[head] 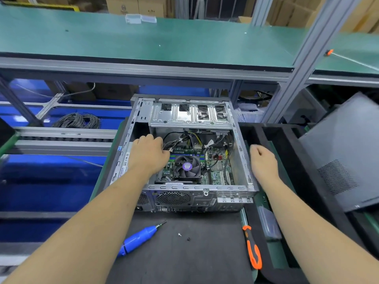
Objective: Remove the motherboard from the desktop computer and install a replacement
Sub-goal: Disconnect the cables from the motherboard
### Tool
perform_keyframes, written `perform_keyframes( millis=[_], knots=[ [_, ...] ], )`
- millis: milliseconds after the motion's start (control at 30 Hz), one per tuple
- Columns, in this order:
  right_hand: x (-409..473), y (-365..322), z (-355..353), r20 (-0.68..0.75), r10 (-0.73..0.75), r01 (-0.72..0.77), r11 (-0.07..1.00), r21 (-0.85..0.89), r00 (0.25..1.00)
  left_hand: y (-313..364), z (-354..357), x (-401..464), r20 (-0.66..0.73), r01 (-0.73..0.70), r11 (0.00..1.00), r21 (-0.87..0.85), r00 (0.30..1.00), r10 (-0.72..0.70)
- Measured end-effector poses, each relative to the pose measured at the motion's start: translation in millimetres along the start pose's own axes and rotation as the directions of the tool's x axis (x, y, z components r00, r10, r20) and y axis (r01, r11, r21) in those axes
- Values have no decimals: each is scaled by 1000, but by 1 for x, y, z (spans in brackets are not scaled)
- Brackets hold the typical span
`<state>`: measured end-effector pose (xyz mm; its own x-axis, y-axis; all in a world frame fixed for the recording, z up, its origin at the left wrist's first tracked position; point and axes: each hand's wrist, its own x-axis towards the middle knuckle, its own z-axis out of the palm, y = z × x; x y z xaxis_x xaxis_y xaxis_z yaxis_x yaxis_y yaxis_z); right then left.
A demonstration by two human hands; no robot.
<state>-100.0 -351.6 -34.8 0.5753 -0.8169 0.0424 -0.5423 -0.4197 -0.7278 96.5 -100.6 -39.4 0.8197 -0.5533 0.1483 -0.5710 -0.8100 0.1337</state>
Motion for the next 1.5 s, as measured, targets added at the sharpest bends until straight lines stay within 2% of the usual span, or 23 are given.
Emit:
perform_keyframes(
  millis=[33, 100, 167, 300, 467, 567, 633, 900, 1100, 1167, 1233, 1300, 1367, 1400, 1433, 1500],
  knots=[
    [-3, 14, -4, 8, 63, -63, 997, -50, 998, 0, 1, 0, 1, -2, 1000, 12, 1000, 2],
    [-14, 44, -5, 133, 187, -155, 963, -219, 973, 1, 3, 2, -2, 7, 1000, 20, 1000, -7],
    [-27, 65, 0, 237, 285, -207, 929, -307, 929, 1, 5, 4, 6, 29, 1000, 8, 1000, -29],
    [-40, 80, 13, 287, 304, -240, 941, -240, 908, 1, 3, 6, 22, 49, 999, -22, 999, -49],
    [-35, 80, 10, 310, 291, -226, 947, -230, 905, 1, 1, 0, -47, 50, 996, -77, 997, -54],
    [-39, 78, 11, 477, 380, -232, 911, -340, 793, 1, -1, -1, -67, 46, 995, -85, 996, -52],
    [-43, 79, 16, 532, 420, -237, 895, -379, 735, 1, -1, -1, -75, 49, 994, -100, 996, -57],
    [-39, 83, 17, 588, 420, -251, 902, -350, 691, 1, 2, 2, -60, 58, 989, -137, 996, -66],
    [-40, 77, 15, 599, 468, -324, 883, -338, 650, 1, 0, 1, -62, 75, 983, -168, 994, -86],
    [-36, 69, 12, 554, 478, -356, 878, -320, 681, 1, -1, 0, -70, 78, 980, -184, 993, -92],
    [-25, 55, 4, 375, 413, -345, 908, -236, 830, 1, -2, -1, -72, 80, 976, -204, 993, -96],
    [-8, 35, -7, 87, 238, -227, 967, -112, 967, 2, -3, -2, -59, 83, 977, -196, 994, -96],
    [2, 3, -16, -129, 59, -60, 998, -3, 990, 2, -4, -1, -41, 75, 984, -163, 996, -82],
    [5, -14, -16, -187, -24, 30, 999, 26, 982, 3, -4, 0, -36, 70, 986, -154, 996, -76],
    [7, -31, -13, -204, -122, 131, 991, 33, 971, 3, -3, 0, -35, 67, 987, -149, 997, -72],
    [5, -60, 1, -68, -307, 307, 952, 4, 949, 3, -3, 1, -32, 62, 989, -137, 997, -67]
  ],
)
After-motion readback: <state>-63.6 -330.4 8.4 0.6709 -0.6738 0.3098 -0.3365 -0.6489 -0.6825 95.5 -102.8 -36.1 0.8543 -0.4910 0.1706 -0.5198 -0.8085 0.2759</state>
